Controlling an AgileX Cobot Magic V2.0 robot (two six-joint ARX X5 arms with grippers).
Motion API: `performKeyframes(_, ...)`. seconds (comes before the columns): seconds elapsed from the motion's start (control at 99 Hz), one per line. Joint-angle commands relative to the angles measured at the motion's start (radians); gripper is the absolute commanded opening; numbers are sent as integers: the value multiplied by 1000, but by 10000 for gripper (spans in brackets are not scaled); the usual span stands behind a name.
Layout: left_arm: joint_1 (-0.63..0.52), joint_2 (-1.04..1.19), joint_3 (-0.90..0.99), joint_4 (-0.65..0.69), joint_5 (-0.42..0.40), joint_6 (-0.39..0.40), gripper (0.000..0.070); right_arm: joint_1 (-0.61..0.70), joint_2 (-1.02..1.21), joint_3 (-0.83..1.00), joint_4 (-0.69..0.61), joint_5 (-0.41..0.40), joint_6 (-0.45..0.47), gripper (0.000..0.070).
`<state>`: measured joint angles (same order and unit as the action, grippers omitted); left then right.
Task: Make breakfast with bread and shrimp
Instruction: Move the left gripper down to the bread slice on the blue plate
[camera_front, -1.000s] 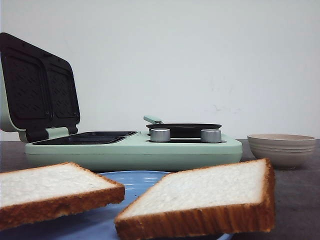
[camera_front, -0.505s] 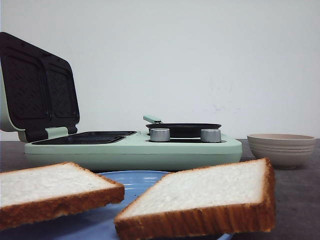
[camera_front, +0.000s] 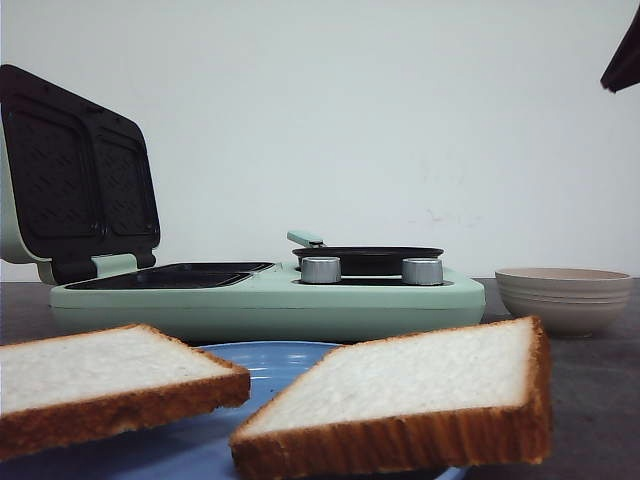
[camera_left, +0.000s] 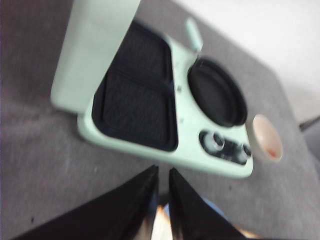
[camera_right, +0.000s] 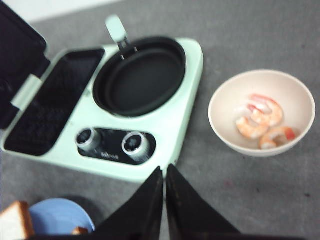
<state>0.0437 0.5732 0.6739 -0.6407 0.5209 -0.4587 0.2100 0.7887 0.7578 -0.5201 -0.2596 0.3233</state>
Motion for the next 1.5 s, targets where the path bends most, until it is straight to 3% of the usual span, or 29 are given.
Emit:
performKeyframes(0.0,1,5,12,-29,23,31,19,3,15,21,-8,-3,-25,3)
performKeyframes(0.192,-2,8,12,-142,35,42,49,3,19,21,-123,-3,-85,3)
performKeyframes(0.333,-35,26,5,-203,97,61,290,3,18,21,-167,-42,-138,7)
performKeyframes(0.374,-51,38,4,-212,107,55,329,3,18,21,-165,-69,-143,15)
performKeyframes(0.575,-158,103,-10,-238,102,16,360,3,18,21,-161,-161,-146,215)
performKeyframes(0.828,-247,121,-88,-175,82,-86,360,3,18,21,-161,-193,-151,215)
performKeyframes(1.111,-288,98,-127,-218,6,-125,360,3,18,21,-161,-196,-151,215)
performKeyframes(1.494,-347,87,-256,-159,-2,-193,360,3,18,21,-161,-220,-152,215)
